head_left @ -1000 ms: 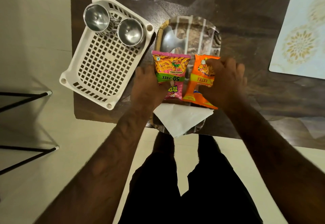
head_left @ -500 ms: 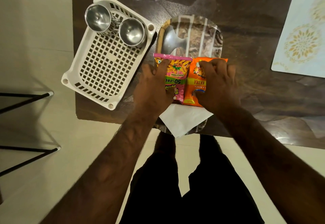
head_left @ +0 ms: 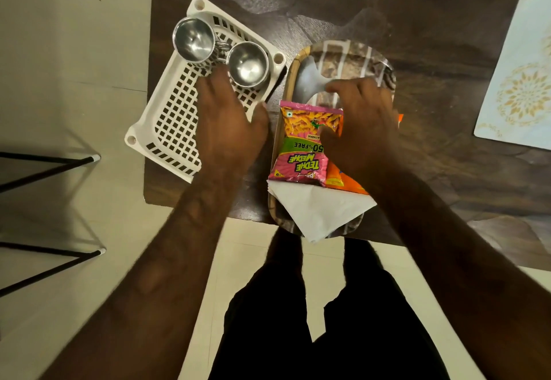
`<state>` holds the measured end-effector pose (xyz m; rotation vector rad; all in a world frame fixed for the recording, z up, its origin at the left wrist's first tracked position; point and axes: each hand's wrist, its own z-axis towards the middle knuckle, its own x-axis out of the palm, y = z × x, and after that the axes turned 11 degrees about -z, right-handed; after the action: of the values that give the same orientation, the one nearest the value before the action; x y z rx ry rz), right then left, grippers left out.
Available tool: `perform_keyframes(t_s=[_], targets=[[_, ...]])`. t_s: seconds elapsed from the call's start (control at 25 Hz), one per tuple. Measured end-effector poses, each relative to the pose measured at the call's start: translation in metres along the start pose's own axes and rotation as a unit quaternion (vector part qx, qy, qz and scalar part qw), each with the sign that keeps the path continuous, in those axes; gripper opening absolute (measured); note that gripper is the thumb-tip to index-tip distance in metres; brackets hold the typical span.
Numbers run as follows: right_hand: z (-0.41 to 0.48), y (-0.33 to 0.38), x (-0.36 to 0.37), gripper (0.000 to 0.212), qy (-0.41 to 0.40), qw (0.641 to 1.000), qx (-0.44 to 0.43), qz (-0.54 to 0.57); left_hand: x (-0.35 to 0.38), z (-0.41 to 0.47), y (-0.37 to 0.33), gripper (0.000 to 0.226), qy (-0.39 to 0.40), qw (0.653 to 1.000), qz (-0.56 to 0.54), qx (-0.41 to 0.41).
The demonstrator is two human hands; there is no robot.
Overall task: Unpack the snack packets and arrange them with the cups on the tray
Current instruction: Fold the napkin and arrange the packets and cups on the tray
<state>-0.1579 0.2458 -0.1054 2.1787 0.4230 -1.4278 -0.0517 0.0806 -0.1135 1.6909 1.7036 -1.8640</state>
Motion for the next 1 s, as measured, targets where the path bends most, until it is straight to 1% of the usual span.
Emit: perform_keyframes(t_s=[0.08, 0.2, 0.4, 0.52, 0.64, 0.72, 0.8, 0.92, 1.0], targets=[[0.003, 0.006, -0.001, 0.059, 0.004, 1.0, -0.008, 0.006, -0.002, 0.025, -0.005, 0.087, 0.029, 0.998, 0.046, -0.008], [-0.002, 0.007, -0.001, 0.057, 0.012, 1.0, 0.006, 0.018, 0.004, 0.045, -0.013, 0.088, 0.068, 0.989, 0.132, 0.0], [-0.006, 0.009, 0.0, 0.054, 0.042, 0.999, 0.016, 0.031, 0.006, 0.05, -0.02, 0.075, 0.062, 0.972, 0.226, 0.008], [-0.002, 0.01, 0.0, 0.053, 0.049, 0.998, 0.015, 0.043, 0.003, 0.049, -0.025, 0.08, 0.055, 0.962, 0.266, 0.027], [-0.002, 0.009, 0.001, 0.049, 0.039, 0.997, 0.015, 0.065, -0.005, 0.044, -0.031, 0.082, 0.044, 0.965, 0.256, 0.047], [-0.003, 0.006, 0.003, 0.046, 0.03, 0.994, 0.026, 0.104, -0.011, 0.042, -0.038, 0.079, 0.039, 0.969, 0.223, 0.097], [-0.002, 0.001, 0.003, 0.044, 0.019, 0.984, 0.052, 0.171, -0.012, 0.042, -0.05, 0.077, 0.077, 0.964, 0.185, 0.174], [0.006, -0.004, 0.001, 0.047, 0.019, 0.963, 0.105, 0.247, 0.006, 0.046, -0.07, 0.079, 0.176, 0.927, 0.187, 0.275], [0.018, -0.007, 0.0, 0.051, 0.042, 0.957, 0.119, 0.26, 0.024, 0.051, -0.075, 0.077, 0.225, 0.901, 0.211, 0.307]])
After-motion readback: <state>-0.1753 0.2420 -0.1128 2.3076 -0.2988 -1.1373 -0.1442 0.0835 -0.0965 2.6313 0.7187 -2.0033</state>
